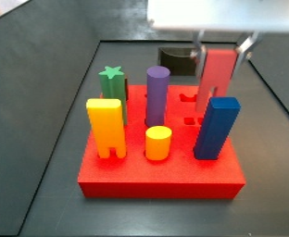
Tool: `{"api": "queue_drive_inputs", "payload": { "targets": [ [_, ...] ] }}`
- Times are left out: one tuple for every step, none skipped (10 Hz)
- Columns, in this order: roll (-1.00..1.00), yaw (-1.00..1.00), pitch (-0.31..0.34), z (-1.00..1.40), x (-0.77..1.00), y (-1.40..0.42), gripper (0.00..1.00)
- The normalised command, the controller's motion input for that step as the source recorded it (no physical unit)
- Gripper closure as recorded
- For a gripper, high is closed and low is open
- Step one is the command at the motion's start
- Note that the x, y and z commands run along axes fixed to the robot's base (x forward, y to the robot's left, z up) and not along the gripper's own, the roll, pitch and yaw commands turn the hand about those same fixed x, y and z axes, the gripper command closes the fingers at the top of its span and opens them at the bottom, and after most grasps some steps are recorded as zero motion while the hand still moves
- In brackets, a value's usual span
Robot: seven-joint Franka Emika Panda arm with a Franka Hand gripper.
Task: Pick up the double-square object. Move up. Move to above the board. Insert the double-square object.
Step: Insert the double-square object.
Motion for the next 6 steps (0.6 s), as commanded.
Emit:
{"api": "queue_drive_inputs", "payload": {
  "targets": [
    [0.0, 0.03, -0.071, -0.32, -0.13, -0.07, 1.0],
    [0.1, 0.12, -0.114, -0.51, -0.4, 0.0, 1.0],
    [0.16, 0.24, -0.121, -0.62, -0.5, 0.05, 1.0],
    [0.22, 0.31, -0.11, -0.67, -0.48, 0.08, 1.0],
    [0.25, 0.33, -0.076, -0.65, -0.51, 0.13, 1.0],
    [0.25, 0.29, -0.04, -0.56, -0.52, 0.08, 1.0]
  ]
}}
